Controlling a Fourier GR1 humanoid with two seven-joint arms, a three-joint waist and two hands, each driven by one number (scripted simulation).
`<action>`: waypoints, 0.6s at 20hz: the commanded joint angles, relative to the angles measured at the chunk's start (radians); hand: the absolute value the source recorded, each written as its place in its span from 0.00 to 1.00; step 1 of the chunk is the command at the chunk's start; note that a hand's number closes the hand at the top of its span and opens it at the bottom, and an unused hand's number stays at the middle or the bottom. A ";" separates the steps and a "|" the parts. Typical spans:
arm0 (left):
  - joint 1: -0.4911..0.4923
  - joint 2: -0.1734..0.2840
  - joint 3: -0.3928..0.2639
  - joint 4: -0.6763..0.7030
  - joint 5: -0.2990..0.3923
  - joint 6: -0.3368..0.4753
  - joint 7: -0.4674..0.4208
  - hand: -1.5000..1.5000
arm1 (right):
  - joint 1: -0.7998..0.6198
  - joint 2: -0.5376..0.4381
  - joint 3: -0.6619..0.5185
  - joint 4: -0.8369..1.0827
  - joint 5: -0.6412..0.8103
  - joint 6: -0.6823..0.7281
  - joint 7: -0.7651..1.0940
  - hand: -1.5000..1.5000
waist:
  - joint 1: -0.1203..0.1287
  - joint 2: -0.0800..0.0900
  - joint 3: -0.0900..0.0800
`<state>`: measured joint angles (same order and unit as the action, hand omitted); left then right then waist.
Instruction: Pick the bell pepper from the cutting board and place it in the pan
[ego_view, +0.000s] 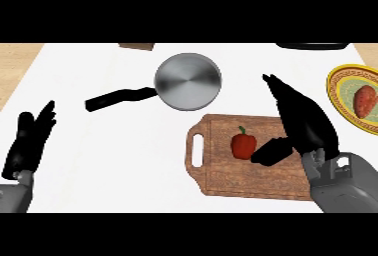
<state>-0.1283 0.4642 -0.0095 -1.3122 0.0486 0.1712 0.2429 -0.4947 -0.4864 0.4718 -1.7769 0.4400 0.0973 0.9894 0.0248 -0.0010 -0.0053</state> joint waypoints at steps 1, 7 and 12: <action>-0.013 -0.002 0.022 0.020 0.002 0.003 -0.001 0.50 | -0.133 0.072 0.058 0.082 -0.014 0.164 0.193 0.00 | -0.003 0.002 0.003; -0.009 -0.001 0.041 0.066 0.001 -0.029 -0.036 0.50 | -0.144 0.175 0.086 0.187 -0.015 0.195 0.219 0.00 | -0.016 0.002 0.004; -0.045 -0.025 0.035 0.085 -0.030 -0.011 -0.027 0.50 | -0.106 0.210 0.116 0.219 0.038 0.185 0.210 0.00 | -0.029 0.002 0.004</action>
<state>-0.1182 0.4564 0.0212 -1.3006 0.0383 0.1550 0.2294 -0.5990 -0.3253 0.5577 -1.5865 0.4462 0.2251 1.0764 0.0080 -0.0006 -0.0011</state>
